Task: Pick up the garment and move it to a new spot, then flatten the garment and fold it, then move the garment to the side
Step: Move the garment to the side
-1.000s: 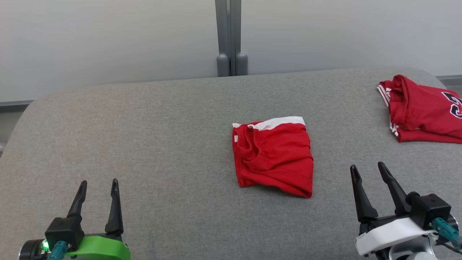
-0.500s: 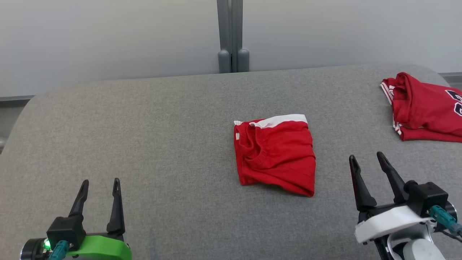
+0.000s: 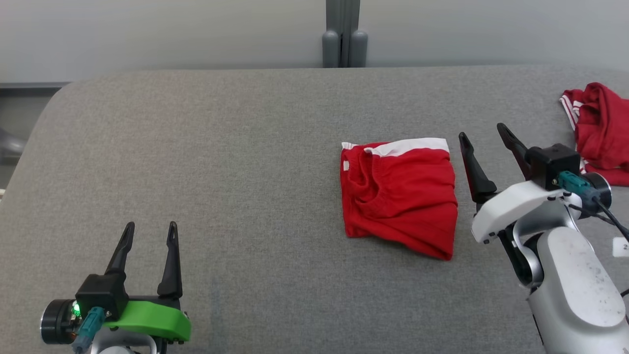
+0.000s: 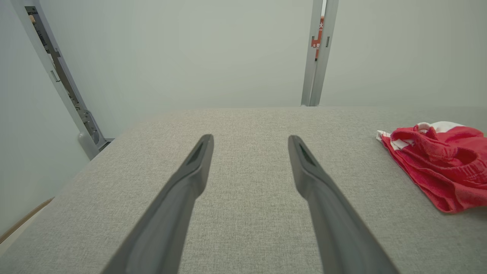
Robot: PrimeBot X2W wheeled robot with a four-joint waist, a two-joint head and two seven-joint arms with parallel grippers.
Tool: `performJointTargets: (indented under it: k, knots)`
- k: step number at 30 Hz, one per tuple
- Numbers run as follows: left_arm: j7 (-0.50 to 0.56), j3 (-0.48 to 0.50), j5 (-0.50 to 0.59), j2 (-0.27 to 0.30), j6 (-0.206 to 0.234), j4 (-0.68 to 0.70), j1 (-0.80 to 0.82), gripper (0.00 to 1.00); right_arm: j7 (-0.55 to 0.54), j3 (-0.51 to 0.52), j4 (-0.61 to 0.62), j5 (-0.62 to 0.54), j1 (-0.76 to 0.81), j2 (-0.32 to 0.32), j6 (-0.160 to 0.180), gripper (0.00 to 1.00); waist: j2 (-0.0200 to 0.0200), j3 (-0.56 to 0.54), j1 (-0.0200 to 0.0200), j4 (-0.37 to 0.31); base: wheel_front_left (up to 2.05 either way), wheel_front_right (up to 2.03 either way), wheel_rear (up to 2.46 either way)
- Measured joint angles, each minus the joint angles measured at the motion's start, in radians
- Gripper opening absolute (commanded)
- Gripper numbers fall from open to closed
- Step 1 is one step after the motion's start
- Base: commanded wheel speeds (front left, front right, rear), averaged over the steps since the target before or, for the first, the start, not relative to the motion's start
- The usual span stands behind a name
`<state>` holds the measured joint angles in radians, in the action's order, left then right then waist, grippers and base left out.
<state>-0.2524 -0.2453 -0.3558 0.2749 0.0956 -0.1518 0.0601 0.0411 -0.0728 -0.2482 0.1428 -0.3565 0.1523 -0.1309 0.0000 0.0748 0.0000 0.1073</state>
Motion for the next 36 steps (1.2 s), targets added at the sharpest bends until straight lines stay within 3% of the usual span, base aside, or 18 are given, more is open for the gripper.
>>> performJointTargets:
  k: [9, 23, 24, 25, 26, 32, 36]
  knots:
    - [-0.005, -0.007, 0.004, -0.015, -0.009, -0.018, 0.045, 1.0, -0.06, 0.036, -0.269, -0.021, -0.106, -0.005, 0.0, 1.0, 0.0, 0.073, 0.0, 0.044, 0.0, 0.0, 0.0]
    - [-0.008, -0.017, 0.024, -0.049, -0.035, -0.05, 0.115, 1.0, 0.039, 0.063, -0.602, -0.004, -0.198, -0.042, 0.0, 1.0, 0.0, 0.162, 0.0, 0.07, 0.0, 0.0, 0.0]
    - [-0.008, -0.017, 0.027, -0.051, -0.035, -0.051, 0.119, 1.0, 0.049, 0.063, -0.617, 0.008, -0.204, -0.047, 0.0, 0.94, 0.0, 0.165, 0.0, 0.072, 0.0, 0.0, 0.0]
    - [-0.008, -0.016, 0.03, -0.053, -0.036, -0.051, 0.12, 1.0, 0.056, 0.065, -0.627, 0.028, -0.206, -0.051, 0.0, 0.33, 0.0, 0.166, 0.0, 0.072, 0.0, 0.0, 0.0]
    - [-0.009, -0.014, 0.032, -0.056, -0.039, -0.053, 0.12, 1.0, 0.065, 0.063, -0.638, 0.039, -0.209, -0.053, 0.0, 0.01, 0.0, 0.167, 0.0, 0.072, 0.0, 0.0, 0.0]
    - [-0.009, 0.002, 0.041, -0.067, -0.051, -0.055, 0.12, 1.0, 0.115, 0.017, -0.676, 0.047, -0.235, -0.042, -0.002, 0.0, 0.0, 0.172, 0.0, 0.057, 0.0, 0.0, 0.0]
    - [-0.01, 0.008, 0.05, -0.075, -0.061, -0.049, 0.12, 1.0, 0.12, -0.032, -0.678, 0.038, -0.279, 0.007, -0.001, 0.0, 0.0, 0.183, 0.0, 0.035, 0.0, 0.0, 0.0]
